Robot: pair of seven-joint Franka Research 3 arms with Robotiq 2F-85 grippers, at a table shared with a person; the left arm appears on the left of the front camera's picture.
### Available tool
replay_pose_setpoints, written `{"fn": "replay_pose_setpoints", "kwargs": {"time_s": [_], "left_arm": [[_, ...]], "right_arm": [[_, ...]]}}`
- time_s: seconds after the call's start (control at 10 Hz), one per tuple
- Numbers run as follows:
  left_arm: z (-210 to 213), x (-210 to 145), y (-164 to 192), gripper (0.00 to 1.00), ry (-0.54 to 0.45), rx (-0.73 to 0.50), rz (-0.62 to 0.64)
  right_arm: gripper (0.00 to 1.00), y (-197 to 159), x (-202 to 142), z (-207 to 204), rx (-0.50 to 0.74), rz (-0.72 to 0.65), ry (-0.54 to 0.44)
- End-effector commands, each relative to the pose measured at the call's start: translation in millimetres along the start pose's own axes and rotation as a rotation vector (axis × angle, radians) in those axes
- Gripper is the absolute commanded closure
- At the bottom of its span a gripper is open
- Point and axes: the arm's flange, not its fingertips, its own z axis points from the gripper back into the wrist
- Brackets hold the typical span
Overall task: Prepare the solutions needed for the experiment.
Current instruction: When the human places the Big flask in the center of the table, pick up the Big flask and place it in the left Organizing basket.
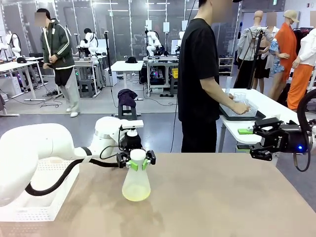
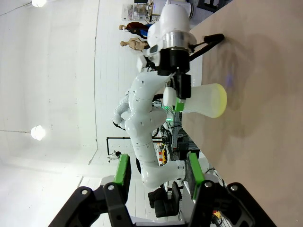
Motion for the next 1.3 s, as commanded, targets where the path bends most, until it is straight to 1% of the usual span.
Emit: {"fn": "replay_pose_setpoints", "kwargs": {"time_s": [0.0,0.2,0.4,0.6,0.7,0.8,0.9,1.1,1.2], "left_arm": [[49,38,2,1.00,0.072,-0.017,0.039],[57,75,-13,1.00,0.153,0.028,0.040],[61,103,-35,1.00,0.214,0.078,0.031],[68,129,-76,1.00,0.229,0.170,-0.031],[70,145,-105,1.00,0.233,0.247,-0.073],[70,155,-128,1.00,0.242,0.312,-0.092],[67,159,-149,1.00,0.224,0.380,-0.095],[52,149,-192,1.00,0.185,0.557,-0.010],[44,140,-212,1.00,0.173,0.586,0.018]], "right_arm": [[0.40,1,1,0,0.015,0.003,-0.003],[0.40,1,1,0,0.015,0.003,-0.003],[0.40,1,1,0,0.015,0.003,-0.003],[0.40,1,1,0,0.015,0.003,-0.003],[0.40,1,1,0,0.015,0.003,-0.003],[0.40,1,1,0,0.015,0.003,-0.003],[0.40,1,1,0,0.015,0.003,-0.003],[0.40,1,1,0,0.015,0.003,-0.003],[0.40,1,1,0,0.015,0.003,-0.003]]}}
